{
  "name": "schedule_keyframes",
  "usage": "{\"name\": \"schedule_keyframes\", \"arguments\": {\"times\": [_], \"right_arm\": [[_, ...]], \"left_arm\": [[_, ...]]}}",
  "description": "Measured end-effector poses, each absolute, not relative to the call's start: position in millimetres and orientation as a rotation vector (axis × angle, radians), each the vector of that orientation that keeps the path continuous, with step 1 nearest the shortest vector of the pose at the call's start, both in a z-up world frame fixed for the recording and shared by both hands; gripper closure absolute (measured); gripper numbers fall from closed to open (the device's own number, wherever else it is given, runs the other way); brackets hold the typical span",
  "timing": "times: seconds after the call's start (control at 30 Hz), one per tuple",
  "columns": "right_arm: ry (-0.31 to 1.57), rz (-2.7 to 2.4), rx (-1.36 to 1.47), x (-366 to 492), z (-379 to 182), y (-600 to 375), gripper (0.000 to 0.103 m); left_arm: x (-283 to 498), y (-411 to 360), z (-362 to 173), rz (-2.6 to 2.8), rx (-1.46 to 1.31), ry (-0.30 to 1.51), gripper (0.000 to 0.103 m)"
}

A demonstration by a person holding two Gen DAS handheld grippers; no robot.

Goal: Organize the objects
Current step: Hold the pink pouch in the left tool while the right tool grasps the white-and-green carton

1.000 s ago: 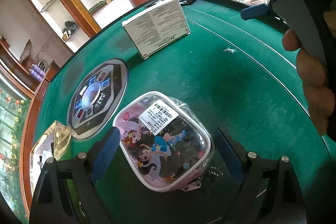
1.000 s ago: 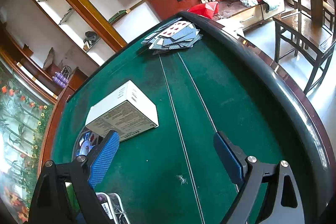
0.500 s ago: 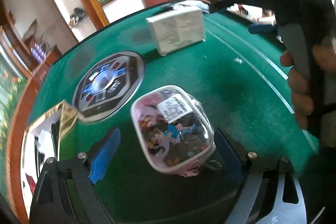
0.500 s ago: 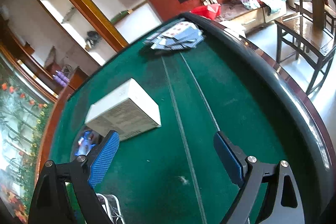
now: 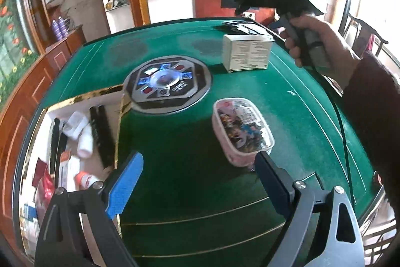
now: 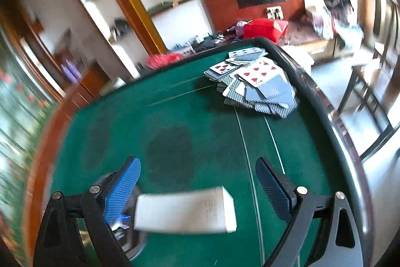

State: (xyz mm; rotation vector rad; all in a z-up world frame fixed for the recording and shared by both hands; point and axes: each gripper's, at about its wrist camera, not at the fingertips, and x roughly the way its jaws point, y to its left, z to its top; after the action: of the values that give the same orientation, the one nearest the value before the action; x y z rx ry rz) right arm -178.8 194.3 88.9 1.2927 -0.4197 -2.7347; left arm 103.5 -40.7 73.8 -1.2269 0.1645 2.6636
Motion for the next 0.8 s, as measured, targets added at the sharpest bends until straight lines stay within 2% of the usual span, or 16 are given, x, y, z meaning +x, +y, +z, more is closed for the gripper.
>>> {"name": "schedule_keyframes", "arguments": {"times": [0.13,0.27,0.43,0.53,0.63,0.73,0.8], "right_arm": [[-0.223,-2.513,1.508,-189,52,169,0.006],[-0.261,-2.342,1.487,-141,50,182,0.007],[-0.075,-2.534,1.374,-80,76,199,0.007],[0.01,-2.605,1.363,-74,80,196,0.006],[-0.057,-2.586,1.399,-82,74,189,0.006],[-0.035,-2.593,1.4,-92,70,163,0.006],[0.126,-2.604,1.393,-97,64,130,0.006]], "left_arm": [[103,-55,73,2.678,-1.238,0.108,0.013],[100,-65,70,2.664,-1.235,0.031,0.013],[98,-66,65,2.617,-1.24,-0.069,0.013],[104,-66,64,2.595,-1.228,-0.108,0.013],[114,-66,64,2.606,-1.221,-0.106,0.013],[119,-69,63,2.603,-1.24,-0.119,0.013],[122,-71,63,2.602,-1.248,-0.131,0.013]]}}
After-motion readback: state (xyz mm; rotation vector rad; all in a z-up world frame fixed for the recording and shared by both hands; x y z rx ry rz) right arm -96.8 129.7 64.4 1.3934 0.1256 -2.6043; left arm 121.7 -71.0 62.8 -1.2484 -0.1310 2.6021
